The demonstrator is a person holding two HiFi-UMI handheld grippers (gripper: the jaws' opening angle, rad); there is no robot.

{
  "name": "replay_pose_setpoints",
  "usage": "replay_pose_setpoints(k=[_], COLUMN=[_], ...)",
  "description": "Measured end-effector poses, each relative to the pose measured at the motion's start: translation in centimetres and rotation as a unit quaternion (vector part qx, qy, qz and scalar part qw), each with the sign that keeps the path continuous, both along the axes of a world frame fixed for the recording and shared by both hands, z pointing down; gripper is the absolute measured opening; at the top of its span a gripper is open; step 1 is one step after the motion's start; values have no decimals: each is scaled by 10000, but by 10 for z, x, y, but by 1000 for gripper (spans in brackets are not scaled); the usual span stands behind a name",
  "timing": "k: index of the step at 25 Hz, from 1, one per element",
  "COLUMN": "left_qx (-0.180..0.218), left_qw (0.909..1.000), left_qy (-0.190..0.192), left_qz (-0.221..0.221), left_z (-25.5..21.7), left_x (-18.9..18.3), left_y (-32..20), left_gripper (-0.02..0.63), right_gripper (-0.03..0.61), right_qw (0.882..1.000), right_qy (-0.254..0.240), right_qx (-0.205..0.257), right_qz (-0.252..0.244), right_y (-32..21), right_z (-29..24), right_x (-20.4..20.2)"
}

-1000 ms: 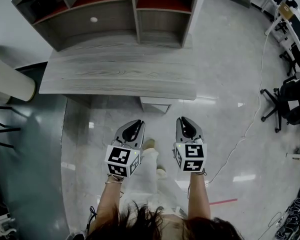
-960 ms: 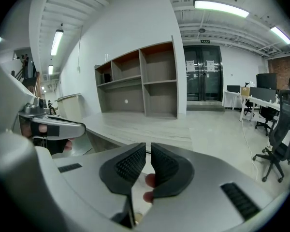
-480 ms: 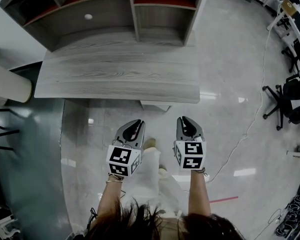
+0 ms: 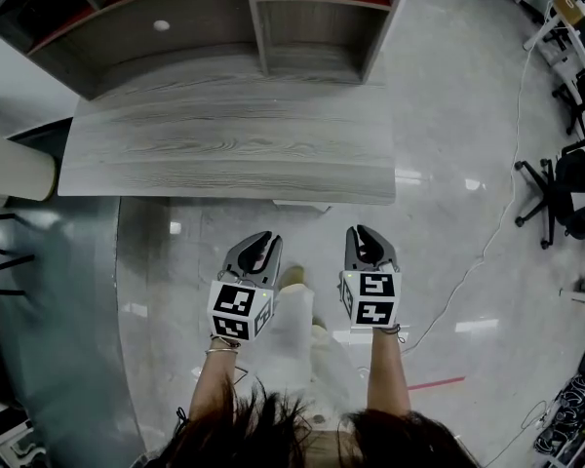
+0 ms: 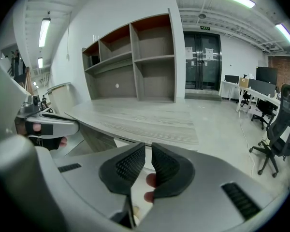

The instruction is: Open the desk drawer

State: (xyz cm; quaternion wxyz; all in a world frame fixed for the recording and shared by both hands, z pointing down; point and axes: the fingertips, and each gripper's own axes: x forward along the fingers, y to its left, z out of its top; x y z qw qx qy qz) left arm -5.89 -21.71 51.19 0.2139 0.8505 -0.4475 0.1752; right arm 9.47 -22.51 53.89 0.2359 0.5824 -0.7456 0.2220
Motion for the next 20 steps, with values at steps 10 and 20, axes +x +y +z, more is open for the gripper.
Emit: replay_pose_setpoints(k=[10,20], left_qx=[-210,-401], left_qw=[9998,9991], left_qy=[-47,-109], left_qz=[-25,43], left_z=[31,61], left_x=[-3,-5], left_y=[-17,-28], left_gripper=[60,74], right_gripper=[29,57], right_qw=[9995,9983], right_qy=[119,60], right_qx=[-286,-586], right_qz=[-27,-2], right_y=[-10,-15], right_z=[29,54], right_x=[0,0])
